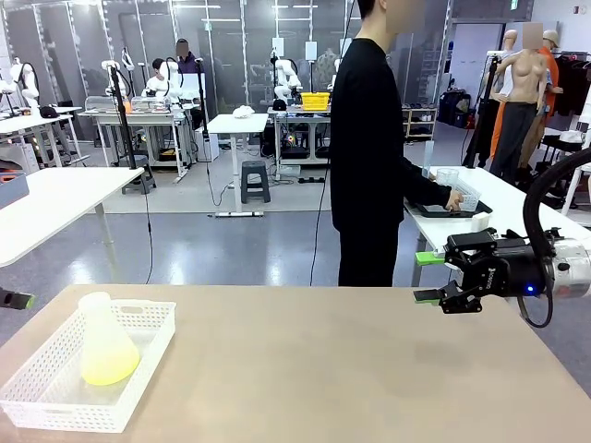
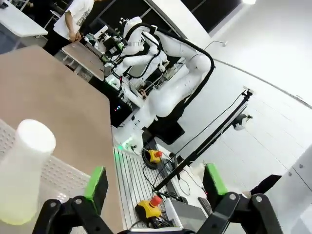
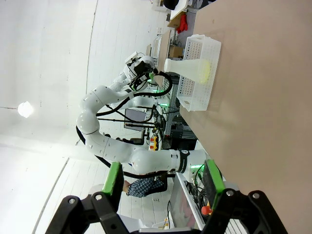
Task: Prepare the solutions needed for the experiment.
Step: When the human places the Big flask in the center of the table, pick up the Big flask and place it in the left Organizing basket.
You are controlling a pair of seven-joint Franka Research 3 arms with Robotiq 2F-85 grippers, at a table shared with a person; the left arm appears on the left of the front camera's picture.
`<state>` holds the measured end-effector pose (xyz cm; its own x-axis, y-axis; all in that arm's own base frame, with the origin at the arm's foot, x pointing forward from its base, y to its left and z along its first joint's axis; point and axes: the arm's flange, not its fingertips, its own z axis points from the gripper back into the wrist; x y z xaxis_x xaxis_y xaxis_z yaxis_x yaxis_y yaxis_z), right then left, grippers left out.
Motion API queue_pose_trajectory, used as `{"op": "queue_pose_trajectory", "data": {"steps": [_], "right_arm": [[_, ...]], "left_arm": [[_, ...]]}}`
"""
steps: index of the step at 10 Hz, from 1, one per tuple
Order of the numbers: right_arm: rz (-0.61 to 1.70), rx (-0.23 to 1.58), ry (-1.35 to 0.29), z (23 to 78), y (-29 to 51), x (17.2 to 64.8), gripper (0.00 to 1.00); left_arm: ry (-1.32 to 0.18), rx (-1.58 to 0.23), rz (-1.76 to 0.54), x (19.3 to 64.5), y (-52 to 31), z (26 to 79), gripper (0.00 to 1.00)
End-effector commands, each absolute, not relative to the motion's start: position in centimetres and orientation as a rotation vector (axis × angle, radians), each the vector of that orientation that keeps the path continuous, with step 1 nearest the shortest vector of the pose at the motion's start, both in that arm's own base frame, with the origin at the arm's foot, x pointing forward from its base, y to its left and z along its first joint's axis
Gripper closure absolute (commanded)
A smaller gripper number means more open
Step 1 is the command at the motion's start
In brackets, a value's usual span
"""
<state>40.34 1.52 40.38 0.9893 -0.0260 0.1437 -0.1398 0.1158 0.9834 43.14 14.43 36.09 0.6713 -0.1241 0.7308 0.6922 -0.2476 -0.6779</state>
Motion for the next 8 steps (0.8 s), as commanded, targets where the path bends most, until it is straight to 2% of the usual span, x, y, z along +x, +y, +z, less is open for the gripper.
{"op": "queue_pose_trajectory", "data": {"steps": [1, 4, 5, 8], "right_arm": [[0.097, 1.458, -0.148, 40.2, 1.5, 40.3, 0.17], [0.097, 1.458, -0.148, 40.2, 1.5, 40.3, 0.17], [0.097, 1.458, -0.148, 40.2, 1.5, 40.3, 0.17], [0.097, 1.458, -0.148, 40.2, 1.5, 40.3, 0.17]], "left_arm": [[-0.546, -1.675, -0.804, 43.6, 14.6, 34.9, 0.00], [-0.503, -1.667, -0.806, 43.4, 14.6, 35.3, 0.00], [-0.382, -1.599, -0.720, 42.6, 13.5, 37.5, 0.00], [-0.203, -1.415, -0.667, 40.3, 11.2, 41.8, 0.00]]}}
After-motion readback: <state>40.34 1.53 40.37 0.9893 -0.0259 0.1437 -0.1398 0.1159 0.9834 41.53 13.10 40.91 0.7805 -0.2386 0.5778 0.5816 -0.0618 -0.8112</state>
